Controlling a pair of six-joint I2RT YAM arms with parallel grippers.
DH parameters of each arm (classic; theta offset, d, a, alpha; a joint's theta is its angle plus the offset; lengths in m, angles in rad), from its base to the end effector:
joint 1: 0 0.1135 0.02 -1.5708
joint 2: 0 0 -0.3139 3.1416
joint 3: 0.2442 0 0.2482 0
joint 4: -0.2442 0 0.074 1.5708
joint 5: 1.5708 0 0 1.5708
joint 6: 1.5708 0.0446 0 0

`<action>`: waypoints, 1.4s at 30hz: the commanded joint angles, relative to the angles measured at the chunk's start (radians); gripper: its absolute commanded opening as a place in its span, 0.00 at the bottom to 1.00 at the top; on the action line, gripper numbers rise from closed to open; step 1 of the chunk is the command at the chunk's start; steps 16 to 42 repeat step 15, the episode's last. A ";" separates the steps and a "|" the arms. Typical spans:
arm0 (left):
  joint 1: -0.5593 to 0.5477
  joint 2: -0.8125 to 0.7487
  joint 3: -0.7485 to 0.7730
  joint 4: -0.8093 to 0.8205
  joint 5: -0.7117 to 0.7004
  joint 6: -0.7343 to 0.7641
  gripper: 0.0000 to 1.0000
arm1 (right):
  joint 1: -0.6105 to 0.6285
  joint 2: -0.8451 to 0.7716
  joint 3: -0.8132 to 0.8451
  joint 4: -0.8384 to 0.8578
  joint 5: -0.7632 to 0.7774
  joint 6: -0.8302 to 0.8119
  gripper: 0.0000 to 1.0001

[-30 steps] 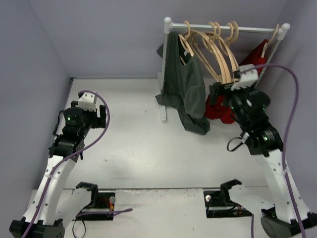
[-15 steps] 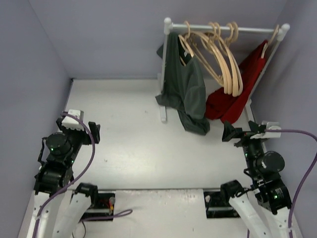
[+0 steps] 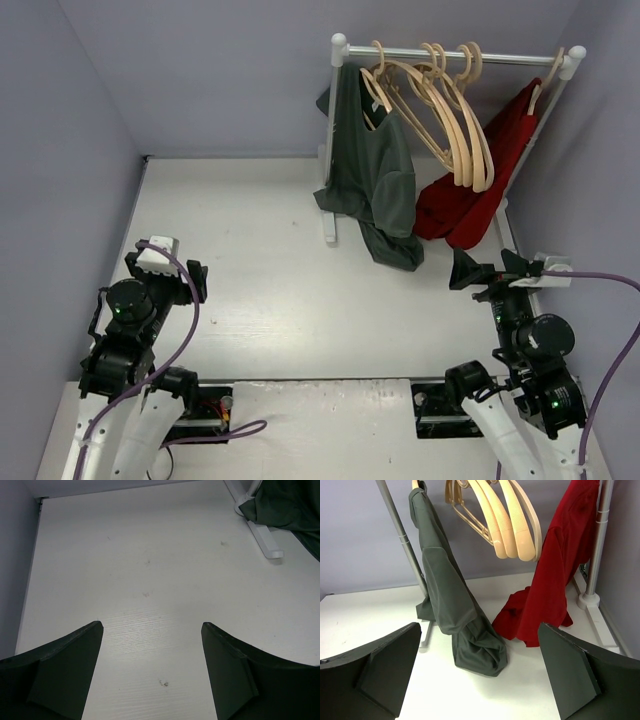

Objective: Place the t-shirt on the hanger
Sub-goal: Reset both arms

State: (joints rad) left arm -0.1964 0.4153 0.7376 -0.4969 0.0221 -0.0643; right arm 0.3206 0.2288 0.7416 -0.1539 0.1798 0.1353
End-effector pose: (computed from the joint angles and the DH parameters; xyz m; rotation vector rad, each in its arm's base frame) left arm 0.0577 -0.0125 0.3528 0.1317 1.7450 -0.2100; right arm 0.0073 -0.0060 0.3966 0.0449 1.2221 0.2890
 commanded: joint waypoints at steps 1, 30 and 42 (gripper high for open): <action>-0.013 0.012 0.005 0.055 -0.012 -0.013 0.75 | 0.003 0.028 -0.001 0.080 0.045 0.021 1.00; -0.029 0.026 0.006 0.057 -0.013 -0.019 0.75 | 0.011 0.031 0.002 0.079 0.064 0.020 1.00; -0.029 0.026 0.006 0.057 -0.013 -0.019 0.75 | 0.011 0.031 0.002 0.079 0.064 0.020 1.00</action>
